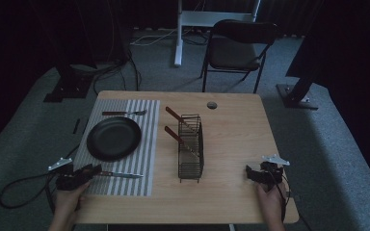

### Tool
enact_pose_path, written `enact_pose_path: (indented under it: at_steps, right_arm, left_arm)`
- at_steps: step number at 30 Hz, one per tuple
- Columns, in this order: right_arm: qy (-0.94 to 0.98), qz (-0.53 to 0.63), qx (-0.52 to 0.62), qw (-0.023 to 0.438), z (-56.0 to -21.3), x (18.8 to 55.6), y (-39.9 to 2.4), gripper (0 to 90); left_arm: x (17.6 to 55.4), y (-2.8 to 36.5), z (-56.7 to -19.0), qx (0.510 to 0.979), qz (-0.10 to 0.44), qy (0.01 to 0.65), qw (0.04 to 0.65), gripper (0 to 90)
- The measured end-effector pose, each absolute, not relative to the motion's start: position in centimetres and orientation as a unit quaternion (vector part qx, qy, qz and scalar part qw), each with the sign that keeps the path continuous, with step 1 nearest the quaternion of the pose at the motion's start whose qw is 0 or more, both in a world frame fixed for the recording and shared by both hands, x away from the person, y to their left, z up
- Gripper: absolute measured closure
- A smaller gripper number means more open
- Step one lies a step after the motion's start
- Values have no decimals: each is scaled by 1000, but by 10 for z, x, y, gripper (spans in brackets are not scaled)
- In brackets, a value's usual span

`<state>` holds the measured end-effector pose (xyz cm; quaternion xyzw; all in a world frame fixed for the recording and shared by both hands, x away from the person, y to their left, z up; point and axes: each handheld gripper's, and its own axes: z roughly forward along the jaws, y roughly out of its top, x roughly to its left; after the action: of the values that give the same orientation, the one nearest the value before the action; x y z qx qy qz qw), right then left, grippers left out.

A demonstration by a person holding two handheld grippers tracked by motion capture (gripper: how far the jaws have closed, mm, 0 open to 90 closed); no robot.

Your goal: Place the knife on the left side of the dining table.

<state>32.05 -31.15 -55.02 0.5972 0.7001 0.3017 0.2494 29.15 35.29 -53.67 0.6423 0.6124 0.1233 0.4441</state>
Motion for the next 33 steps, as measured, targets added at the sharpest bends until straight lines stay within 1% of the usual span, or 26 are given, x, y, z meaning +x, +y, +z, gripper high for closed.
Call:
enact_pose_path:
  at_steps: [5,6,11,13,17,21,22,28,33]
  right_arm:
    - [700,302,597,249,-550,321,-312,118]
    - [700,301,597,249,-550,321,-312,118]
    - [700,302,597,249,-550,321,-311,118]
    - [700,302,597,249,-550,321,-312,118]
    - [700,302,597,249,-550,321,-312,118]
    - [700,302,597,249,-550,321,-311,118]
    - [700,302,597,249,-550,321,-312,118]
    - [700,302,597,249,-550,321,-311,118]
    - [700,302,597,249,-550,321,-312,118]
  left_arm:
    - [295,348,-540,656,150,614,412,424]
    - [295,346,-541,664,165,613,395,423]
    - [293,335,-542,699,211,586,351,413]
    - [293,331,-542,705,223,581,342,411]
    - [293,331,-540,698,217,586,349,412]
    - [282,332,-528,682,218,595,364,409]
    - [278,332,-527,681,217,596,365,391]
    - [257,326,-527,686,196,591,377,384]
    - [242,317,-534,695,186,591,364,384]
